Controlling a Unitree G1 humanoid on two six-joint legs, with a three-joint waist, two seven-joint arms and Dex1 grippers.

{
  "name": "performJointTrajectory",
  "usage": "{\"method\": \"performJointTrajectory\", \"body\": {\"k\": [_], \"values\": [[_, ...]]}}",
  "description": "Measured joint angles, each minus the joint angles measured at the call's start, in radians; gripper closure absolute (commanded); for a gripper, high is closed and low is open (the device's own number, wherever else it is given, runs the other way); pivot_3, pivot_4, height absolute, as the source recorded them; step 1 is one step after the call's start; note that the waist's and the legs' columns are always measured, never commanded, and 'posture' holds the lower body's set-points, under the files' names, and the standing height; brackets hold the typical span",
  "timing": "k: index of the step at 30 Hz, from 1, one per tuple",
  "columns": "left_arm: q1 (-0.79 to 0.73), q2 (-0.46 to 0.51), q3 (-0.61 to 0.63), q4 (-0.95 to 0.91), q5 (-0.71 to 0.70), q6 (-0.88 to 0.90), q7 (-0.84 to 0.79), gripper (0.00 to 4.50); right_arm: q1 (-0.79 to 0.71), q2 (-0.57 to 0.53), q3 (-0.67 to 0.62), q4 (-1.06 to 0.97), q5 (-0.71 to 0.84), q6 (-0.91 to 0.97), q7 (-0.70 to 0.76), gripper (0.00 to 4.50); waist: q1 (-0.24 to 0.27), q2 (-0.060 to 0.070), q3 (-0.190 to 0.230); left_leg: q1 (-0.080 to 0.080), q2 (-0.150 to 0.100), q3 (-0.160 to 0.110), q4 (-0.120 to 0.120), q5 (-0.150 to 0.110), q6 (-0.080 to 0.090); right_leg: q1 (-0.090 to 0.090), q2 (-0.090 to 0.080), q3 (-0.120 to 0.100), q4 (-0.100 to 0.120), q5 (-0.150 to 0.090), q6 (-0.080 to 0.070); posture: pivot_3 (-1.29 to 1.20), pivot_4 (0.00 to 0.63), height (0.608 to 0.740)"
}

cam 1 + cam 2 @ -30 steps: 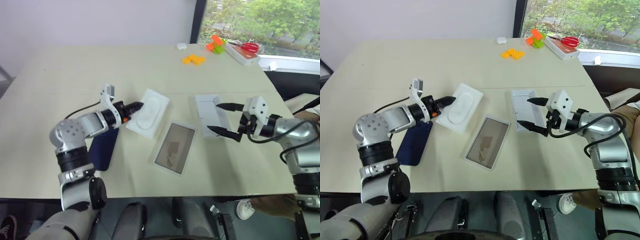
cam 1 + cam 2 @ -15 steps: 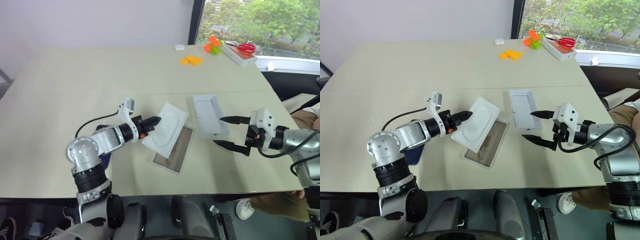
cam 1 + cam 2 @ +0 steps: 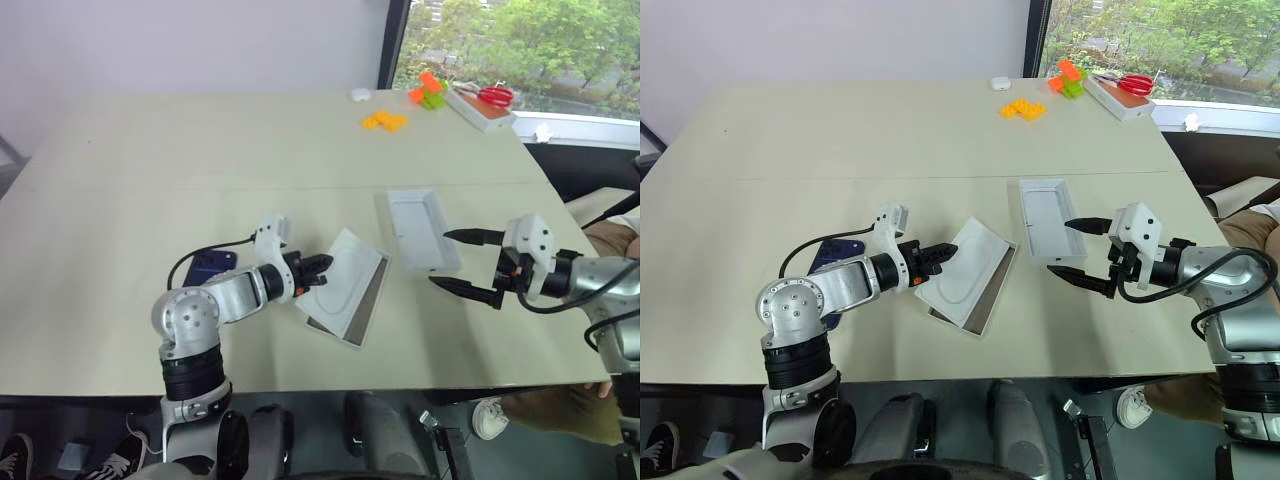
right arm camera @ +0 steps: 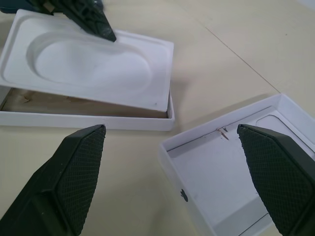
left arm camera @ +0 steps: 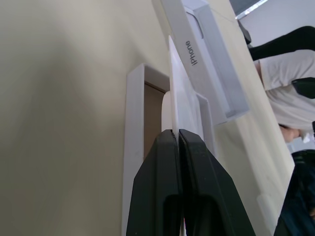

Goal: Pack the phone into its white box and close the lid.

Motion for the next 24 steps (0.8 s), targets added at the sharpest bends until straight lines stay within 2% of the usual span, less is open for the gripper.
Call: {"method": "performJointTrajectory", "body": {"k": [12,15,22,24], "values": [[0.015,-0.002,-0.047,0.000,0.012,-0.040,-0.019,4.43,-0.017,0.000,0.000,0.001,-0.001,0.000,-0.004,0.00,0.000,0.000,0.000,0.000,0.000,0.000,0.000,0.000,0.000,0.000,0.000,0.000,0.000,0.000,0.000,0.00,0.150,0.740],[0.015,0.001,-0.052,0.000,0.012,-0.043,-0.022,3.50,-0.020,0.000,0.000,0.002,-0.002,0.000,-0.006,0.00,0.001,0.000,0.000,0.000,0.000,0.000,0.000,0.000,0.000,0.000,0.000,0.000,0.000,0.000,0.000,0.00,0.150,0.740],[0.016,0.019,-0.077,0.000,0.011,-0.045,-0.026,0.04,-0.026,0.000,0.000,0.004,-0.003,-0.001,-0.010,0.00,0.000,0.000,0.000,0.000,0.000,0.000,0.000,0.000,0.000,0.000,0.000,0.000,0.000,-0.001,0.001,0.00,0.150,0.740],[0.015,0.031,-0.076,-0.002,0.010,-0.040,-0.030,0.04,-0.032,0.000,0.001,0.005,-0.005,-0.003,-0.011,0.00,0.000,0.000,0.000,0.000,0.000,0.000,0.000,0.000,0.000,0.000,0.000,0.000,0.000,-0.001,0.001,0.00,0.150,0.740]]}}
